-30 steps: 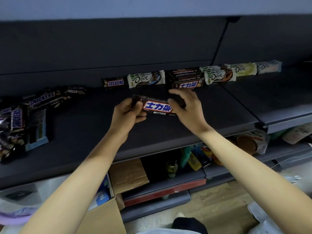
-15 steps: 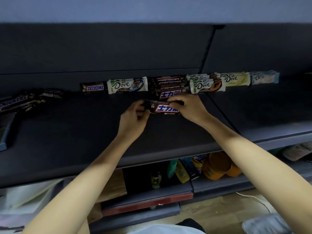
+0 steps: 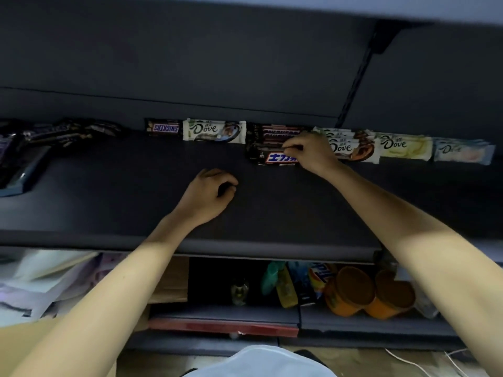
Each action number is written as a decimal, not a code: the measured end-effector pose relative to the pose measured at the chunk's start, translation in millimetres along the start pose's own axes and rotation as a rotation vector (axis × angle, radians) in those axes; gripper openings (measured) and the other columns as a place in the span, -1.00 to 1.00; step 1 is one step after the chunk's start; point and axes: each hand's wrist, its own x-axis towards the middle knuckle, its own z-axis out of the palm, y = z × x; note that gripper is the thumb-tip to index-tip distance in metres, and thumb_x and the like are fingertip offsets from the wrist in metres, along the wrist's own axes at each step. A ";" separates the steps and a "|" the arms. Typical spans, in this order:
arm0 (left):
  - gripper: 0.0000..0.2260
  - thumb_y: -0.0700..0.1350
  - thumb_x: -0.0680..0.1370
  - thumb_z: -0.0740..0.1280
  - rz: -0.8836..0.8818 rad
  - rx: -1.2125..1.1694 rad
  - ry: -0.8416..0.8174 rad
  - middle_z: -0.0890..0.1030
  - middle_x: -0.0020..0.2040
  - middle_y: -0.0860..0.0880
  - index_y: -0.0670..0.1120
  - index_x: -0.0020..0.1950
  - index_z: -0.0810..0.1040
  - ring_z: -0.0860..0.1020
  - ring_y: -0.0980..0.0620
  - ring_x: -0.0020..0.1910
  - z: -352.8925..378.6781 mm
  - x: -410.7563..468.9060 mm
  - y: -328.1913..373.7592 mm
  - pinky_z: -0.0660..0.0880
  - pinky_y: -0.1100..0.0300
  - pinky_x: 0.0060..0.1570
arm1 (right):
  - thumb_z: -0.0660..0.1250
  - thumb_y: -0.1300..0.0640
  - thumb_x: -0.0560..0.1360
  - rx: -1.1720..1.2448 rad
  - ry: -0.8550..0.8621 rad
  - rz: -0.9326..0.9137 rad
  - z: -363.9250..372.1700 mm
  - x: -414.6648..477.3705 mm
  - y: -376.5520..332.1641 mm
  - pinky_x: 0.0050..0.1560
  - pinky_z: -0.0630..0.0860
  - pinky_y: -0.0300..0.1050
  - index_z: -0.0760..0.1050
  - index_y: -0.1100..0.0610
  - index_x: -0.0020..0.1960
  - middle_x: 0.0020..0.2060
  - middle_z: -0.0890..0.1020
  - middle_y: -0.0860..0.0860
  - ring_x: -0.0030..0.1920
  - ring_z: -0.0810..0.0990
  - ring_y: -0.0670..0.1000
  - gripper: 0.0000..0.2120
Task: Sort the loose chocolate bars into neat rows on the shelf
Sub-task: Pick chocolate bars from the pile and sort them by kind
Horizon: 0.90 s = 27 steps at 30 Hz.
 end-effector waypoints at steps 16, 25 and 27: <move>-0.81 -0.18 0.56 0.26 -0.045 0.009 0.065 0.57 0.15 -0.05 -0.11 0.14 0.58 0.48 0.00 0.17 0.3 -1.1 3.7 0.28 0.32 0.10 | 0.32 0.15 0.50 -0.011 0.087 -0.119 15.6 5.7 3.3 0.12 0.41 -0.07 0.59 0.15 0.08 0.05 0.56 0.09 0.09 0.52 0.08 -0.82; -0.81 -0.16 0.57 0.25 -0.045 -0.071 0.067 0.57 0.14 0.00 -0.07 0.13 0.58 0.47 0.06 0.17 -0.2 -0.7 1.0 0.28 0.33 0.09 | 0.32 -0.05 0.49 -0.290 0.012 -0.270 28.3 -13.8 -4.8 0.21 0.08 -0.05 0.42 -0.02 0.33 0.28 0.40 -0.04 0.32 0.23 0.09 -0.58; -0.81 -0.16 0.57 0.25 -0.035 -0.080 0.061 0.58 0.13 0.00 -0.07 0.13 0.58 0.47 0.07 0.15 0.0 -0.3 0.2 0.28 0.35 0.07 | 0.30 0.00 0.51 -0.299 0.029 -0.234 30.2 -13.2 -7.2 0.20 0.08 -0.06 0.40 -0.03 0.34 0.29 0.39 -0.04 0.32 0.22 0.09 -0.59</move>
